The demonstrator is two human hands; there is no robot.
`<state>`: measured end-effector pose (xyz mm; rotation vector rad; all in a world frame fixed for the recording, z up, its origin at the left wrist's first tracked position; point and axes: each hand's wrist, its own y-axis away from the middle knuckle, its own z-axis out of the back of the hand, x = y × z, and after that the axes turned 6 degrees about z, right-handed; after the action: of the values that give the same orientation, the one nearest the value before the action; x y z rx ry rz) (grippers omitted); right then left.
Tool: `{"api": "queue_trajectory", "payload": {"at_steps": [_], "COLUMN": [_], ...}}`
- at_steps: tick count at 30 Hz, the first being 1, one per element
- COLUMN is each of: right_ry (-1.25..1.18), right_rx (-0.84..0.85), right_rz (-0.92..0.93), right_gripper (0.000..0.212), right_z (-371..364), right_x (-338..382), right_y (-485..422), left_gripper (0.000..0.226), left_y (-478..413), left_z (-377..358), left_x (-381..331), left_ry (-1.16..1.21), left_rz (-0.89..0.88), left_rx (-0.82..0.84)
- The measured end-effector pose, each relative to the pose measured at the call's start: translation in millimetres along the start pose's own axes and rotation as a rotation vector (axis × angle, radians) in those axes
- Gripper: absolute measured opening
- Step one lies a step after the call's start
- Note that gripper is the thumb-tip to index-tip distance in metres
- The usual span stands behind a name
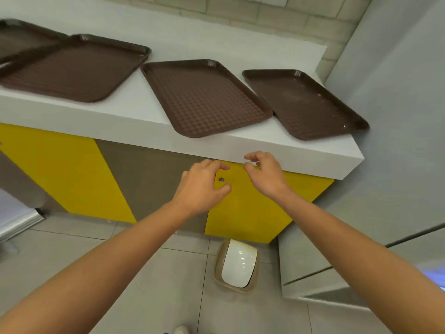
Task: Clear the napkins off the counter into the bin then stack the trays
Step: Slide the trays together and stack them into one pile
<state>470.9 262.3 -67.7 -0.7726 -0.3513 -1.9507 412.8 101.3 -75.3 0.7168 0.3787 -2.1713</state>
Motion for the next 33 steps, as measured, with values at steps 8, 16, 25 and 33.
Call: {"api": "queue_trajectory", "payload": {"at_steps": [8, 16, 25, 33], "right_ry": [-0.022, -0.063, -0.024, -0.004], "right_rx": [-0.033, -0.018, 0.033, 0.057], "right_rz": [0.089, 0.079, 0.083, 0.066], "right_gripper": [0.030, 0.033, 0.038, 0.040], "right_z": [-6.0, -63.3, -110.2, -143.1], "right_x": [84.6, 161.7, 198.3, 209.2], "right_y": [-51.4, -113.0, -178.8, -260.0], "left_gripper": [0.041, 0.042, 0.045, 0.045], "left_y": [-28.4, -71.8, -125.2, -198.8], "left_z": [89.0, 174.6, 217.8, 243.2], "left_x": [37.0, 112.6, 182.7, 226.0], "left_ry": [-0.017, -0.025, -0.050, -0.073], "left_rz": [-0.047, 0.010, 0.094, 0.156], "left_rx": [-0.150, -0.222, -0.220, -0.249]}}
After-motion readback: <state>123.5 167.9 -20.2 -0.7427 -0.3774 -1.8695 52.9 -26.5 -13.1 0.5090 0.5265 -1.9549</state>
